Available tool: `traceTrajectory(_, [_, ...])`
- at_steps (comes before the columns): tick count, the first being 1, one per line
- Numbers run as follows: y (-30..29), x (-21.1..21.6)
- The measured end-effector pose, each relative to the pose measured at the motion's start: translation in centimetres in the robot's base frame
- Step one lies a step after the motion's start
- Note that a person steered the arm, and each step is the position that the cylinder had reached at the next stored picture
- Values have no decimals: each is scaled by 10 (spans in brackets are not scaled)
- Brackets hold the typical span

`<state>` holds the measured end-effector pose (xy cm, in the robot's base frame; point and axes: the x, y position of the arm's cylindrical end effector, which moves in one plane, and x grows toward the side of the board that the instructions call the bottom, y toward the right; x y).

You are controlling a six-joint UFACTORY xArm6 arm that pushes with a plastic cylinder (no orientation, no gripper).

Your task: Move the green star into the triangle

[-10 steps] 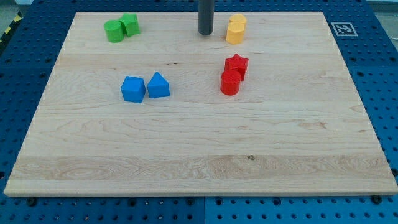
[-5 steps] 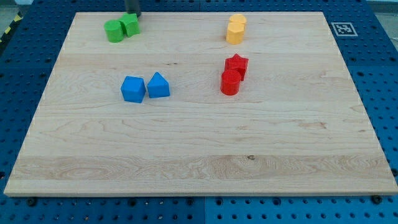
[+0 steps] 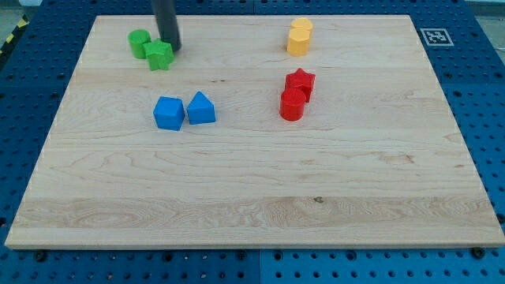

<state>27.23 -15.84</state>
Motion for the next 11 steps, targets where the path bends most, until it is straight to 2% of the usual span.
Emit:
traceTrajectory(1, [-23, -18])
traceTrajectory(2, [-34, -4])
traceTrajectory(6, [31, 76])
traceTrajectory(11, [48, 104])
